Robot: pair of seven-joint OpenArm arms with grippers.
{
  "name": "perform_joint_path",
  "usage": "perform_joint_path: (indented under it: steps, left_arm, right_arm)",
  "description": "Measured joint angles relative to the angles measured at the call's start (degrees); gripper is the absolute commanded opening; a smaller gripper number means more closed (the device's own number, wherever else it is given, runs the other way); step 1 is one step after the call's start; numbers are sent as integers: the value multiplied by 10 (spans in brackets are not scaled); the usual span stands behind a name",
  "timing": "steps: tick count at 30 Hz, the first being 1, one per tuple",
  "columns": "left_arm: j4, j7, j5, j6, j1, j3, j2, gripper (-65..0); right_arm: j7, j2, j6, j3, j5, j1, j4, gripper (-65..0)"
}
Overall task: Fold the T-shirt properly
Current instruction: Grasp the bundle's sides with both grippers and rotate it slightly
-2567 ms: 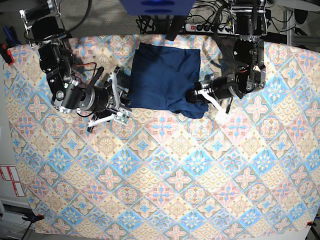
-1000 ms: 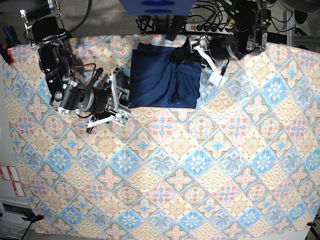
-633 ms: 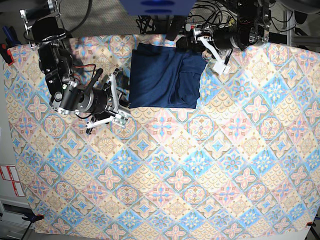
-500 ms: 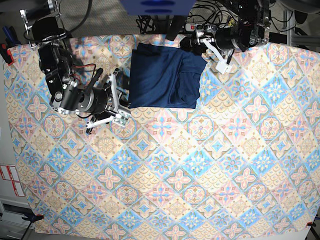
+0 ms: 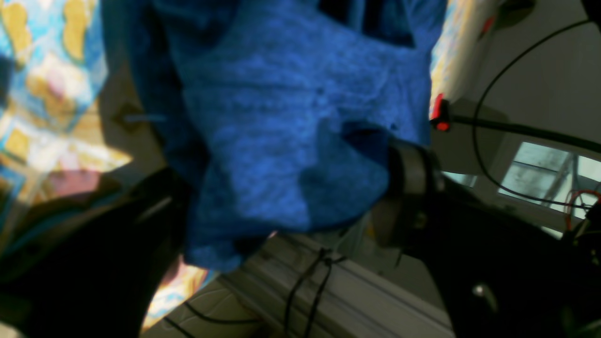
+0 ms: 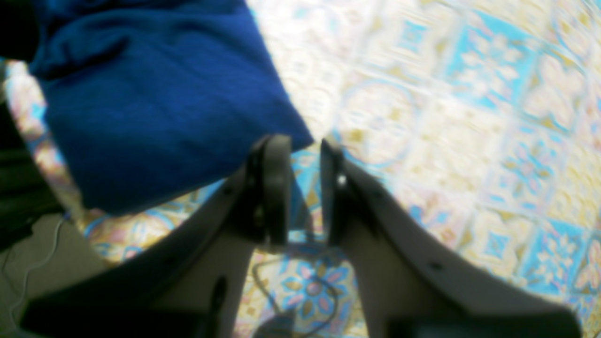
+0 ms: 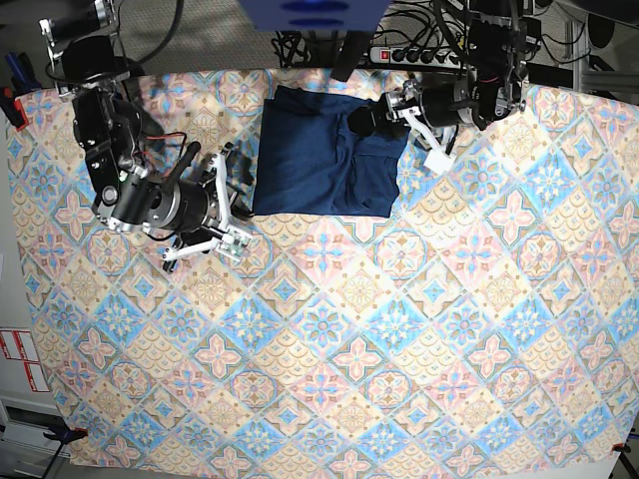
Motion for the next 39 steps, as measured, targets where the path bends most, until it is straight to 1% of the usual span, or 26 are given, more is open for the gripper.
perform_joint_path:
  steps: [1,5,6,11,13,14,22,23,25,26,27,30,32,34,37,39]
  left_arm:
    - [-2,0,8,2,-3,0,5,-314]
    - [-8,-5,35,10,-10,9,10,-598]
    - [-9,-6,32,10,-8,10,11,-650]
    - [-9,-6,33,10,-9,10,13,-650]
    - [-10,4,35,11,-20,10,13,-650]
    - [-11,12,40,11,-29,10,11,-650]
    - [-14,3,55,22,-124,14,-1,-650]
    - [-14,5,63,30,-136,16,0,-650]
    - [-14,6,100,34,-162,18,3,-649]
    - [-16,6,125,35,-177,27,3,-648]
    - [-26,7,136,33,-195,41,2,-648]
    - [-88,3,146,31,-259,70,3,-646]
    - [-127,-3,146,32,-292,86,4,-645]
    - [-138,-22,148,32,-304,101,2,-644]
    - [-138,-23,164,35,-314,121,-8,-641]
    - [-138,-24,183,35,-316,128,-15,-610]
  right_arm:
    - [0,0,0,3,0,0,0,-538]
    - [0,0,1,6,2,0,0,-538]
    - [0,0,1,6,2,0,0,-538]
    - [0,0,1,6,2,0,0,-538]
    - [-3,0,1,6,2,7,0,-538]
    - [-1,0,1,6,2,13,0,-538]
    - [-1,0,1,5,2,15,0,-538]
    - [-1,0,1,5,2,17,0,-538]
    - [0,0,1,5,2,17,0,-538]
    - [0,0,1,5,4,16,0,-538]
    - [-1,0,1,5,12,15,0,-538]
    - [-2,0,1,5,41,15,0,-538]
    - [-1,0,1,6,46,16,0,-538]
    - [-1,0,1,6,46,16,0,-538]
    - [0,11,1,5,49,13,0,-538]
    - [-4,18,1,6,45,13,0,-538]
